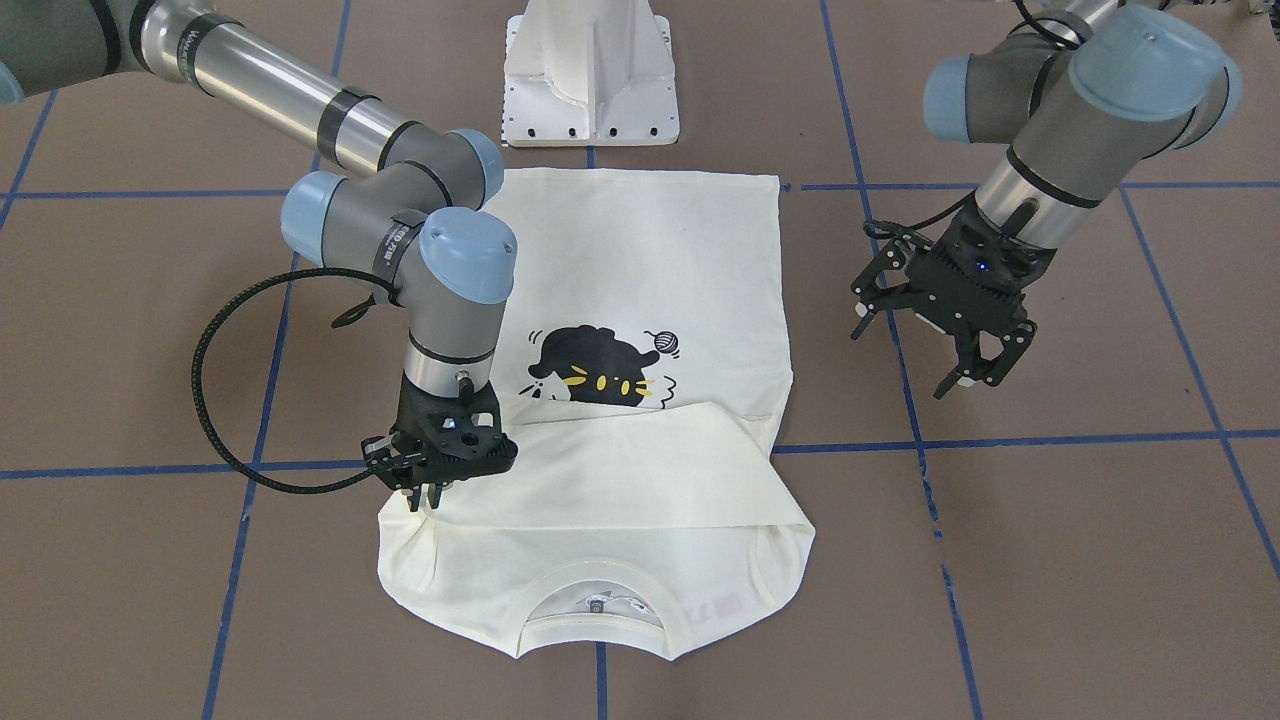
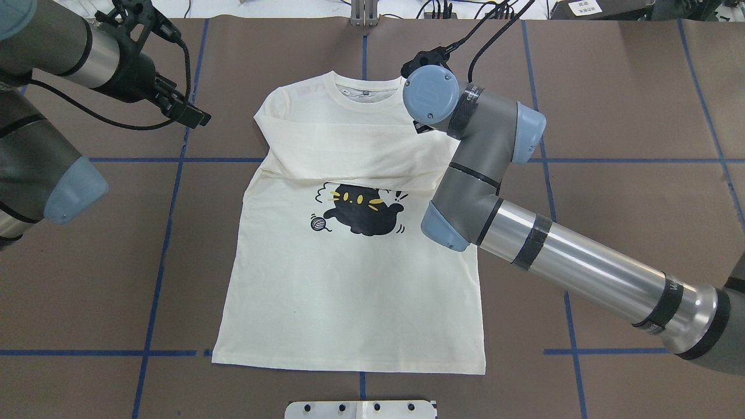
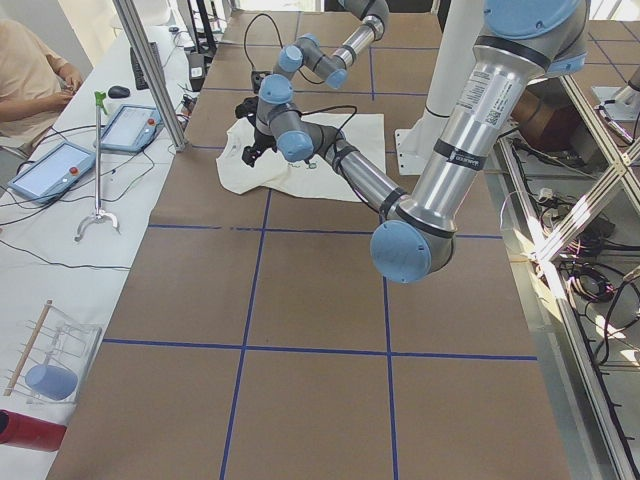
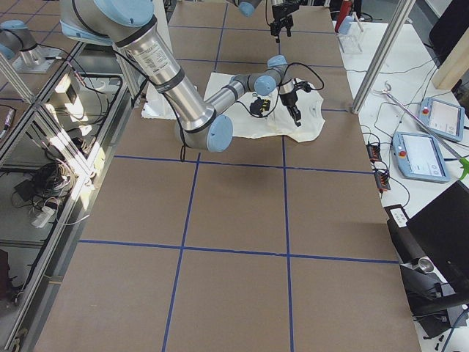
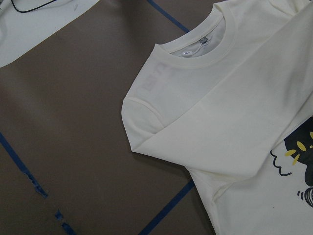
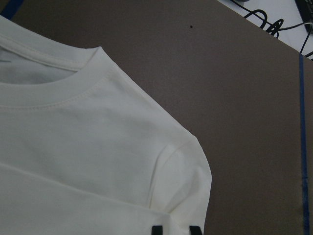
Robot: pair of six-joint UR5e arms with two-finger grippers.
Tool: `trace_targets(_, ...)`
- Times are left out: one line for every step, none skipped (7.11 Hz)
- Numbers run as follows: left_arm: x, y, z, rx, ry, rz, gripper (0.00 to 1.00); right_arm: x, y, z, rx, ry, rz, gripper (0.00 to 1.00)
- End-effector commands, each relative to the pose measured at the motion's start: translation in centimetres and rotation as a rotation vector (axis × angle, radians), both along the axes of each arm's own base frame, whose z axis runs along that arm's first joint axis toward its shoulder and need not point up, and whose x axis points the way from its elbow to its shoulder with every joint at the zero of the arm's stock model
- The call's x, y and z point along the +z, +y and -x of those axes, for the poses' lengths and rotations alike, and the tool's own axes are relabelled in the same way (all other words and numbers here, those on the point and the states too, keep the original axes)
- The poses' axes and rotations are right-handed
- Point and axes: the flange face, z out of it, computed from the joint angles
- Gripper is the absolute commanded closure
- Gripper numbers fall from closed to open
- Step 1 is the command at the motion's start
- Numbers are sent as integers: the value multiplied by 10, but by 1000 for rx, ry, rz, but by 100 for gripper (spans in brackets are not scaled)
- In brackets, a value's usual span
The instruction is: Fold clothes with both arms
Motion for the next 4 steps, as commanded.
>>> trace_targets(-2, 1, -2, -20, 15, 35, 0, -13, -7, -10, -6, -135, 55, 0)
trace_targets(-5, 2, -4, -47, 36, 85, 0, -23, -2, -15, 51, -219, 113, 0)
trace_targets(-13, 10, -5, -76, 71, 141, 0, -17, 20, -32, 102, -309, 182, 0)
trace_targets(-7, 25, -5, -89, 83, 188, 0, -15, 53, -58, 89, -382, 233, 0)
